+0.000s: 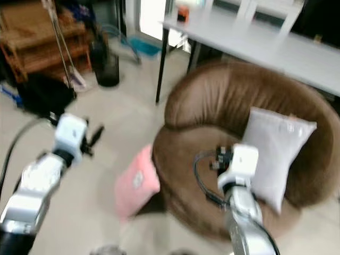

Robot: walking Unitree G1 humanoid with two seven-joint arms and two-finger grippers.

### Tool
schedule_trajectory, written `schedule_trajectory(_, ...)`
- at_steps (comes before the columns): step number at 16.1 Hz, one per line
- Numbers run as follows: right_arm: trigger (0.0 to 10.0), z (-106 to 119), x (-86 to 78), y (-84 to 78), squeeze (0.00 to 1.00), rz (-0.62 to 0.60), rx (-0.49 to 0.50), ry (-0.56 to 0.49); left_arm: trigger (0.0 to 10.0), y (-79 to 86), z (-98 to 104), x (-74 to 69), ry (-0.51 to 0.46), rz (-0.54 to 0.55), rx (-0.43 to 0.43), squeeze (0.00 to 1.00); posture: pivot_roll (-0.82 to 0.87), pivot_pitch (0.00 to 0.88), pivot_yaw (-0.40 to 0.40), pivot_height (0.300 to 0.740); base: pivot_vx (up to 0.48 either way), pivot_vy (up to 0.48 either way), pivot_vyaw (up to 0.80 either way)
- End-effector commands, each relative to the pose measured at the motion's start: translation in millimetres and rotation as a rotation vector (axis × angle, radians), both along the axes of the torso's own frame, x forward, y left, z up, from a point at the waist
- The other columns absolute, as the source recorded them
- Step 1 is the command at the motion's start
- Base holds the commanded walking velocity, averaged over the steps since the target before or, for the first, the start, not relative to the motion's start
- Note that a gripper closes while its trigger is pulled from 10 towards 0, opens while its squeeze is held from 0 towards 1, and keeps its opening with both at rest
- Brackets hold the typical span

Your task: Move the pillow to the sofa from floor

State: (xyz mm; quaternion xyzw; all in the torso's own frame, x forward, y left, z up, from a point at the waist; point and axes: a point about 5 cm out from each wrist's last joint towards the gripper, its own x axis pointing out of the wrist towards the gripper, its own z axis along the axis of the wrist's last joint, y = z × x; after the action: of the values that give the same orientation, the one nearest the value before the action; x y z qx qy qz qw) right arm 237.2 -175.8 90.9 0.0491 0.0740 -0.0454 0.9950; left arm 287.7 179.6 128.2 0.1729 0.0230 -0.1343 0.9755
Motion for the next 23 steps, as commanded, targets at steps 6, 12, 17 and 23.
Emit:
schedule_trajectory(6, 10.0, -3.4, -4.9, -14.3, 0.0, -0.037, -0.029, 0.044, 10.0, -13.1, 0.3, 6.9, -0.008, -0.032, -0.012, 0.0, 0.08, 0.052, -0.087, 0.74, 0.0, 0.48, -0.8)
schedule_trajectory(12, 10.0, -2.6, -7.5, -21.3, 0.0, -0.072, -0.022, 0.047, 10.0, -20.9, 3.5, 16.3, -0.017, -0.059, -0.014, 0.0, 0.07, 0.05, -0.067, 0.74, 0.0, 0.48, -0.8)
schedule_trajectory(17, 10.0, -7.0, -11.1, -21.4, 0.0, -0.11, 0.018, 0.067, 10.0, -27.7, 1.1, 19.1, -0.007, -0.097, -0.016, 0.0, 0.07, 0.05, -0.048, 0.74, 0.0, 0.48, -0.8)
schedule_trajectory(23, 10.0, -9.7, -14.2, -20.7, 0.0, -0.129, 0.002, 0.067, 10.0, -29.7, -7.9, 19.1, 0.033, -0.086, -0.069, 0.0, 0.06, 0.038, -0.03, 0.74, 0.0, 0.48, -0.8)
